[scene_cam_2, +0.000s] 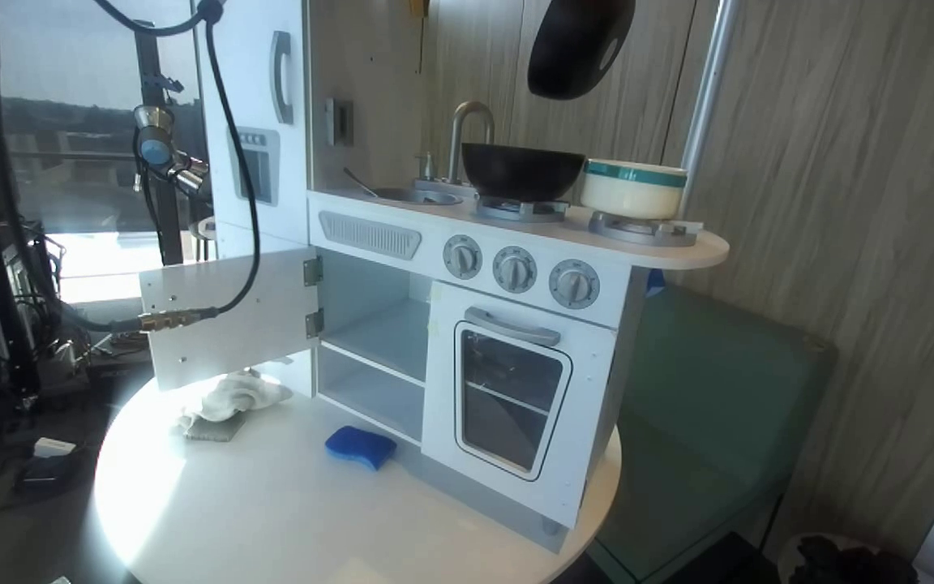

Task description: Open the top cabinet door, then pour some contents from the left bowl to the right bowl and put the bowl in the top compartment of the top cabinet, then pour the contents from the left bowl into the right bowl

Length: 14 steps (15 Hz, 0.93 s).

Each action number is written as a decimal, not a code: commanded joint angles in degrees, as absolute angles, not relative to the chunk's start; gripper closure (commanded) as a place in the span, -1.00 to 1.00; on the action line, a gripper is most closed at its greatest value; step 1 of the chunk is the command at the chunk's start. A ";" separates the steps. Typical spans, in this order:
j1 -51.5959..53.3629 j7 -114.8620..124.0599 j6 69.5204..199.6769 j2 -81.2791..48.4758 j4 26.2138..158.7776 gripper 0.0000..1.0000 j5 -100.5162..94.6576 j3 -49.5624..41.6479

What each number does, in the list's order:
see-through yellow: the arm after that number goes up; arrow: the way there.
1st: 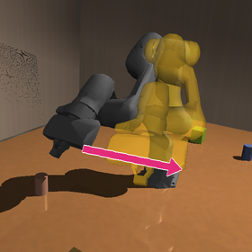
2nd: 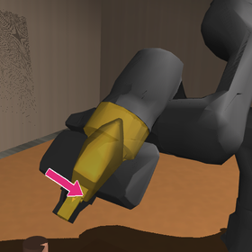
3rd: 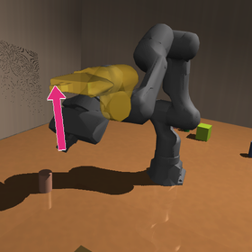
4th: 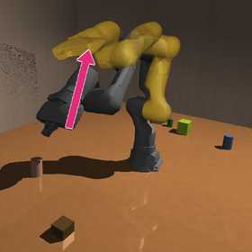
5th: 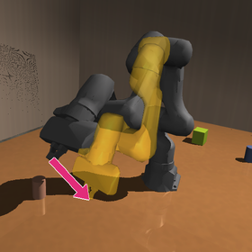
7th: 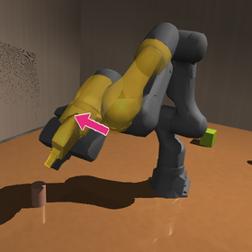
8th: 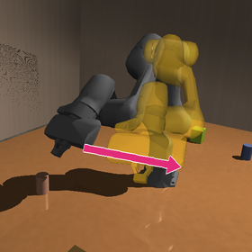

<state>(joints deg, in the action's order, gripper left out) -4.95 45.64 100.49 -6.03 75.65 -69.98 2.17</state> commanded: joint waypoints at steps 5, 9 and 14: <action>-6.01 34.95 103.09 -5.64 74.90 0.98 -69.02 1.89; -6.35 31.90 104.39 -5.05 76.01 0.98 -68.69 2.01; -6.56 28.83 104.33 -5.25 74.69 0.98 -62.31 2.24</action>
